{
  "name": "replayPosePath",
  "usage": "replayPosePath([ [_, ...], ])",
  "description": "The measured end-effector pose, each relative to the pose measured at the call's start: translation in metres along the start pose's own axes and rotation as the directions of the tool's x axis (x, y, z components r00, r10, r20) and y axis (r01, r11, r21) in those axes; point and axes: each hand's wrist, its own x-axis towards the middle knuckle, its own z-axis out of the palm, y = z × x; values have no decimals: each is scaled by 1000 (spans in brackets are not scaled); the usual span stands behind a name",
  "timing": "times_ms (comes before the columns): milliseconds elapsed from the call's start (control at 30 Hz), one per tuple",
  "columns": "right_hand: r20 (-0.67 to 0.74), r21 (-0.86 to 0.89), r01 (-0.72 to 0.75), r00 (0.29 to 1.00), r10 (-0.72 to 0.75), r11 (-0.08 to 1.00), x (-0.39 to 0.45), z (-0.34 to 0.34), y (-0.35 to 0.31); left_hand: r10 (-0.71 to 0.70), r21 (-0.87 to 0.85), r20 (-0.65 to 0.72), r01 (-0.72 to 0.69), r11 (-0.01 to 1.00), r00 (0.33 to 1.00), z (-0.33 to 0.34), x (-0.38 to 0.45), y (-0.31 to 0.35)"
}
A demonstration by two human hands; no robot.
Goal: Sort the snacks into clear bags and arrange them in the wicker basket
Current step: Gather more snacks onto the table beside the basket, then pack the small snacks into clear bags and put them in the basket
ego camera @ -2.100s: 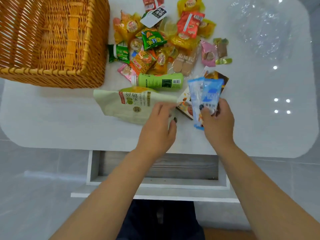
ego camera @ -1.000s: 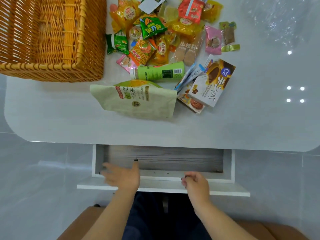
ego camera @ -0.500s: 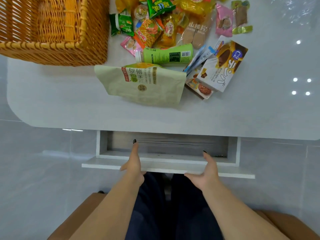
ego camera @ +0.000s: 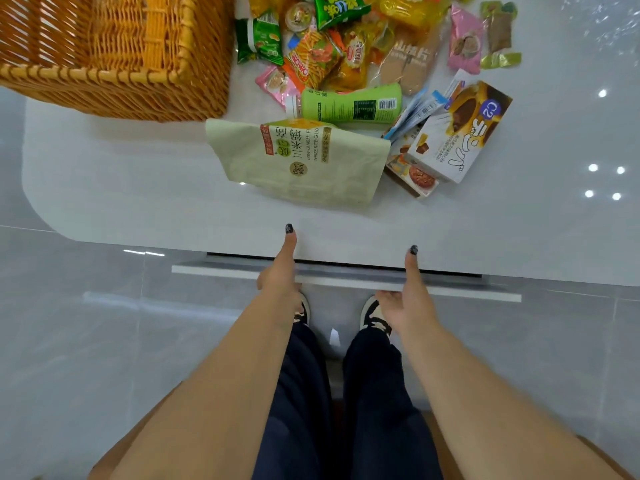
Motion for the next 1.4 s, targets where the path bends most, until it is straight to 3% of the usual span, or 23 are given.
replayPosePath([
  [67,-23,31,48,999,-48,998,5,8,-8,13,22,-8,-13,1000,1000,3,1,8],
  [167,-111,-56,73,991,-79,996,18,15,-13,10,-3,12,-10,1000,1000,1,3,13],
  [300,-106,-59,103,988,-109,993,19,22,-16,64,-28,32,-63,998,997,-5,12,15],
  [467,-32,128,94,995,-91,987,16,24,-14,92,-83,-8,-92,992,996,0,11,15],
  [567,-3,173,101,995,-102,980,13,25,-11,171,12,-24,-171,985,985,0,13,7],
  [700,-24,5,65,998,-65,998,8,31,-10,271,233,-35,-256,938,962,-3,11,6],
  [800,25,-349,-5,1000,14,937,-13,41,-7,286,323,38,-283,903,957,-12,9,9],
  [933,112,-783,124,992,-59,610,-54,55,1,323,575,177,-364,733,930,-37,-14,18],
  [1033,304,-914,346,930,-206,211,-85,66,2,376,623,270,-458,634,886,-57,-40,29],
  [1100,462,-887,444,861,-214,-129,-107,74,1,382,628,345,-513,586,857,-75,-59,38],
  [1200,609,-734,495,783,-127,-464,-137,83,4,403,646,480,-625,439,779,-106,-88,55],
  [1300,629,-598,456,777,-33,-658,-171,98,10,405,692,581,-691,209,706,-137,-112,79],
  [1400,638,-530,423,770,-18,-735,-203,122,21,414,718,651,-693,-64,636,-165,-135,109],
])
